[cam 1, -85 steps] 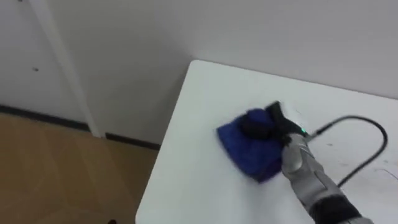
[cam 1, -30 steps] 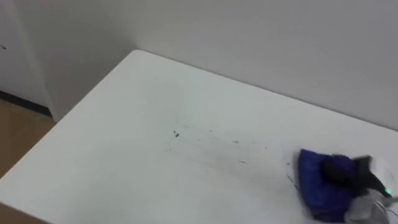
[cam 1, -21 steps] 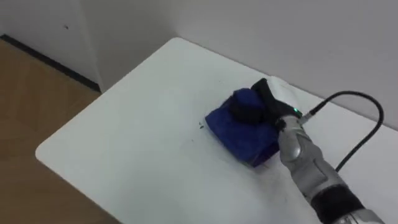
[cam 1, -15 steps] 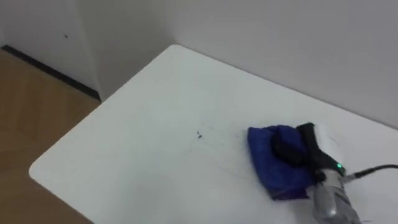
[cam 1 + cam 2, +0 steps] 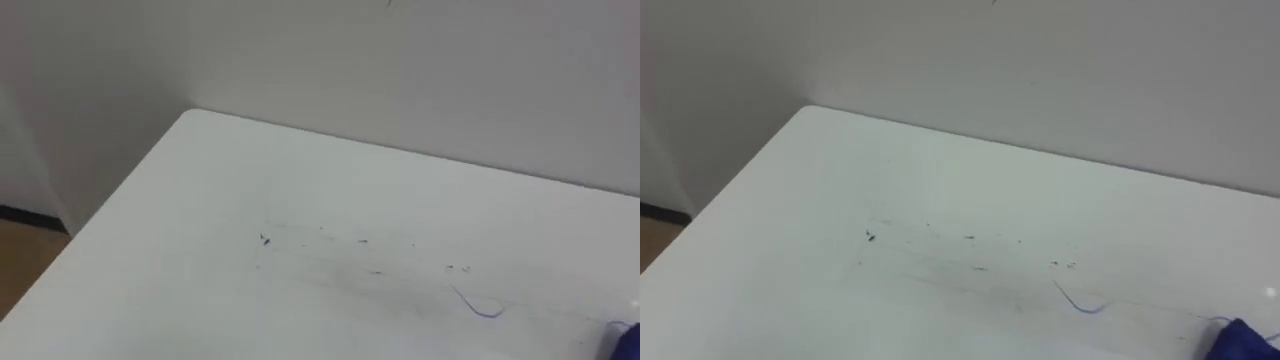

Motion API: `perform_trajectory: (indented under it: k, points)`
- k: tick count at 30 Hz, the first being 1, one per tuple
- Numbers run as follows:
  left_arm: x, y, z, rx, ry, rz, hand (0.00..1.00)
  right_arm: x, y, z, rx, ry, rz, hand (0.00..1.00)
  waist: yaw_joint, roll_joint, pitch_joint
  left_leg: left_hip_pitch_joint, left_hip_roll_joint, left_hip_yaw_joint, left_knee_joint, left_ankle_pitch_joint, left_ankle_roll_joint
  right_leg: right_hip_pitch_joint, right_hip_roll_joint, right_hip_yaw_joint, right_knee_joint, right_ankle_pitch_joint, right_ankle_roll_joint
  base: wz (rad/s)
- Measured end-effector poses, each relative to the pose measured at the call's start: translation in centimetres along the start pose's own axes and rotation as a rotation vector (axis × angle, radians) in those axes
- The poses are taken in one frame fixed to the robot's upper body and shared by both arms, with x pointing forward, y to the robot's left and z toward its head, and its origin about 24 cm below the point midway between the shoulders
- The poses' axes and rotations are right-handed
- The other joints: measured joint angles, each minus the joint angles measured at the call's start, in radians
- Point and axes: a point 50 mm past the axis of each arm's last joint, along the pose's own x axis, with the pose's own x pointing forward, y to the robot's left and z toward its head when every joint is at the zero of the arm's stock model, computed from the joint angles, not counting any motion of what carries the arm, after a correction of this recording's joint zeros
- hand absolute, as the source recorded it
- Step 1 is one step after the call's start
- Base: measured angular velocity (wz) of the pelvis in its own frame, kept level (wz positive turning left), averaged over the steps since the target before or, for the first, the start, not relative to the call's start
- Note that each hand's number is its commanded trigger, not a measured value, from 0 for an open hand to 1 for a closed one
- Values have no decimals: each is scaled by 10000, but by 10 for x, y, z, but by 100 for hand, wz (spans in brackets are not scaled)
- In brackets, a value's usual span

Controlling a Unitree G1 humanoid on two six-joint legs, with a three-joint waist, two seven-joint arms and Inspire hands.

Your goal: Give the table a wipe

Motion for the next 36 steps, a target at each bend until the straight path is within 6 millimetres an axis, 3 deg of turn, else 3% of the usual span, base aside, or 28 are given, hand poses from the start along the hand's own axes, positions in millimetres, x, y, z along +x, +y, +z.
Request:
perform_trajectory:
  k: [2, 4, 5, 7, 9, 10, 12, 14, 15, 16, 17, 18, 19, 20, 21, 22, 27, 30, 32, 35, 36]
  points:
    - [2, -7, 10, 133, -165, -258, 0, 0, 17, 30, 37, -468, 554, 100, 407, 73, 51, 37, 57, 113, -66, 5, -14, -225, 144, 260, 26, 158, -135, -83]
    - [2, -14, 18, 391, -288, -502, 0, -10, 47, 103, 121, -2420, 1904, 100, 721, 143, 173, -124, 90, -56, -51, -24, 35, -579, 330, 329, 36, 334, -343, -67]
    - [3, -15, 22, 437, -377, -545, 0, -17, 55, 123, 158, -3051, 2345, 100, 798, 167, 209, -187, 91, -122, -46, -21, 31, -669, 360, 293, 35, 363, -385, -34]
    - [4, -18, 35, 510, -762, -725, 0, -50, 73, 205, -10, -6152, 3263, 100, 1104, 289, 384, -485, 95, -464, -28, 53, -56, -943, 470, 166, 23, 351, -485, 2]
    - [4, -17, 42, 480, -981, -713, 0, -63, 70, 247, -191, -7748, 3352, 100, 1256, 364, 464, -673, 96, -759, -96, 257, -161, -1002, 482, -78, -6, 195, -521, 55]
    - [2, -18, 37, 537, -898, -725, 0, -65, 65, 263, -114, -8199, 3286, 100, 1448, 385, 416, -658, 71, -974, -205, 336, -141, -1000, 463, -275, -39, 118, -529, 68]
    - [-1, -16, 19, 685, -498, -685, 0, -66, 64, 265, -127, -8341, 3308, 100, 1519, 388, 392, -565, 43, -1181, -369, 430, -170, -814, 437, -590, -153, 29, -515, 54]
    - [-6, -17, 0, 795, 126, -758, 0, -60, 67, 247, -694, -8025, 3317, 100, 1499, 331, 376, -600, -5, -1256, -408, 442, -172, -639, 367, -860, -149, -113, -417, 57]
    - [-8, -20, -4, 776, 293, -854, 0, -52, 72, 228, -1265, -7517, 3409, 100, 1458, 328, 452, -692, -62, -1418, -408, 480, -139, -654, 317, -899, -137, -129, -404, 56]
    - [-9, -22, -8, 801, 376, -942, 0, -47, 73, 209, -1018, -7166, 3214, 100, 1333, 331, 459, -766, -121, -1522, -430, 528, -114, -678, 271, -926, -149, -127, -399, 38]
    - [-10, -22, -11, 807, 453, -947, 0, -45, 72, 202, -959, -7106, 3140, 100, 1219, 322, 446, -738, -156, -1558, -430, 552, -101, -603, 243, -957, -179, -130, -380, 33]
    - [-11, -19, -16, 677, 553, -860, 0, -42, 73, 178, -947, -6637, 3048, 100, 1020, 276, 409, -547, -217, -1630, -419, 555, -94, -324, 218, -1021, -352, -150, -317, 40]
    - [-10, -16, -18, 614, 574, -767, 0, -37, 71, 149, -949, -5992, 2892, 100, 767, 218, 314, -406, -256, -1555, -393, 532, -69, -65, 160, -1093, -416, -261, -205, 46]
    - [-9, -14, -19, 636, 573, -725, 0, -35, 69, 132, -1003, -5587, 2797, 100, 697, 115, 233, -359, -260, -1496, -388, 514, -54, 19, 141, -1095, -415, -380, -96, 28]
    - [-9, -11, -20, 550, 576, -622, 0, -31, 63, 101, -987, -4674, 2622, 100, 722, 76, 74, -140, -259, -1415, -439, 382, -81, 189, 127, -977, -406, -461, -39, -13]
    - [-8, -9, -23, 438, 694, -532, 0, -28, 57, 78, -876, -3857, 2324, 100, 696, 82, 19, -11, -224, -1243, -398, 317, -57, 307, 127, -796, -399, -480, -84, -31]
    - [-4, 2, -21, 134, 727, 66, 0, -7, 10, 4, -708, -1201, 717, 100, 4, 74, 16, -23, -262, -1038, -57, 182, 74, 303, 107, -385, -276, -371, -53, -14]
    - [-1, 7, -15, -14, 537, 448, 0, -3, -10, -24, -435, 13, 189, 100, -191, 43, 9, -234, -296, -961, 39, 175, 99, 76, 109, -249, -289, -211, -23, -17]
    - [0, 8, -13, -22, 510, 559, 0, -1, -14, -26, -299, 269, 7, 100, -297, 35, 10, -219, -309, -932, 83, 159, 129, 73, 124, -155, -280, -133, -75, -10]
    - [1, 3, -3, 4, 217, 432, 0, 2, -7, -10, -165, 223, 20, 100, -201, 38, 27, -92, -260, -762, 39, 128, 160, 73, 178, 44, -309, -90, -100, -26]
    - [0, -1, -1, 55, 153, 289, 0, 4, 0, 3, -65, 143, 103, 100, -128, 48, 34, 67, -207, -514, -104, 131, 151, 43, 230, 282, -293, -69, -130, -64]
